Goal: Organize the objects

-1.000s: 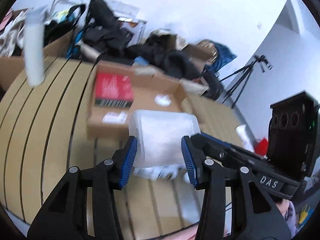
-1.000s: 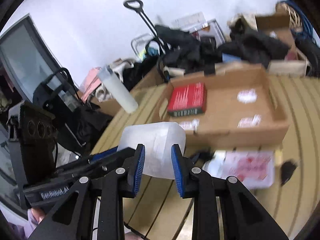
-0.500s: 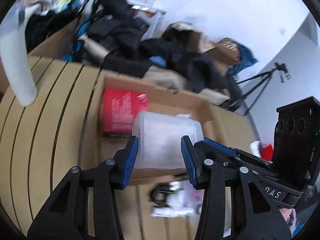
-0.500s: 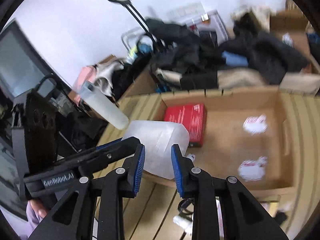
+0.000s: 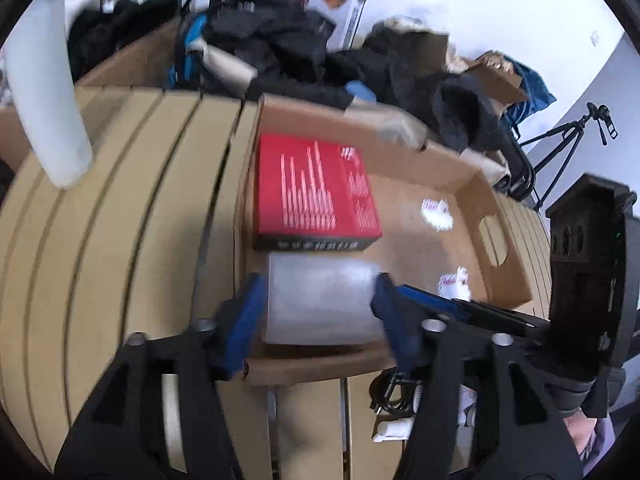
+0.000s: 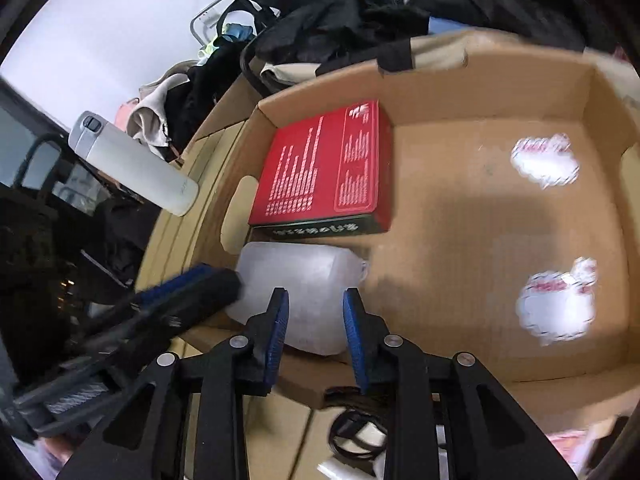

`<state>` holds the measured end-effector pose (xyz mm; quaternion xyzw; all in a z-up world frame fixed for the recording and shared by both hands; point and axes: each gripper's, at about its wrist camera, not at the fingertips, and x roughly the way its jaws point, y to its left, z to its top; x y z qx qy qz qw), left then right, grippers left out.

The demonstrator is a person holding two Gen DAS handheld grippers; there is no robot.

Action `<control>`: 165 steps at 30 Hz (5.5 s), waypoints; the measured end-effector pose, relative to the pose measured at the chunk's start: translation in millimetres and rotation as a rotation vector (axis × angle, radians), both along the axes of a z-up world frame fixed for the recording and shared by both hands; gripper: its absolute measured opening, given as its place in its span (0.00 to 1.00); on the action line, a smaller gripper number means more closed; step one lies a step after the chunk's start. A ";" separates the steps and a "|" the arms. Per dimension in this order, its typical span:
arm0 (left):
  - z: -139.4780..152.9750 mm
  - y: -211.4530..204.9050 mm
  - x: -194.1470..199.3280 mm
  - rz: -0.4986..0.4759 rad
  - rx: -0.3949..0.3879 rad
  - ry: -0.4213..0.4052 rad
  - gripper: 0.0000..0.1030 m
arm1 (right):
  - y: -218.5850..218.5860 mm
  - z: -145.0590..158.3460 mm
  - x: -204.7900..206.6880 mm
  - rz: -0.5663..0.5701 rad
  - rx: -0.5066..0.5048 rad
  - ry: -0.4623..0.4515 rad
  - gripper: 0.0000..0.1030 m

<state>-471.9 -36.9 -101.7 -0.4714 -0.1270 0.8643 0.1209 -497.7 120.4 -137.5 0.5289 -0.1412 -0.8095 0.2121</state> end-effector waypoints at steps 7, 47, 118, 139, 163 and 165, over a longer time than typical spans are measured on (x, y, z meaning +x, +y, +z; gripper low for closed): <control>72.6 10.5 10.6 -0.005 -0.168 0.053 0.86 | 27.7 70.4 20.9 0.023 0.215 0.142 0.80; 37.0 60.9 293.4 -0.133 -0.279 0.221 1.00 | 111.6 50.2 340.6 -0.052 0.222 0.262 0.77; 53.1 95.0 -46.6 -0.035 -0.060 -0.008 0.24 | 108.0 112.9 52.6 -0.007 0.222 0.327 0.30; -22.0 75.6 -79.0 0.017 -0.132 -0.095 0.82 | 108.4 19.1 -75.2 -0.117 0.331 0.160 0.80; 109.9 29.0 240.1 -0.026 -0.309 0.231 1.00 | 148.6 133.2 237.4 -0.033 0.275 0.352 0.83; 98.0 30.6 290.7 -0.005 -0.292 0.211 1.00 | 140.9 117.2 290.6 -0.052 0.230 0.329 0.83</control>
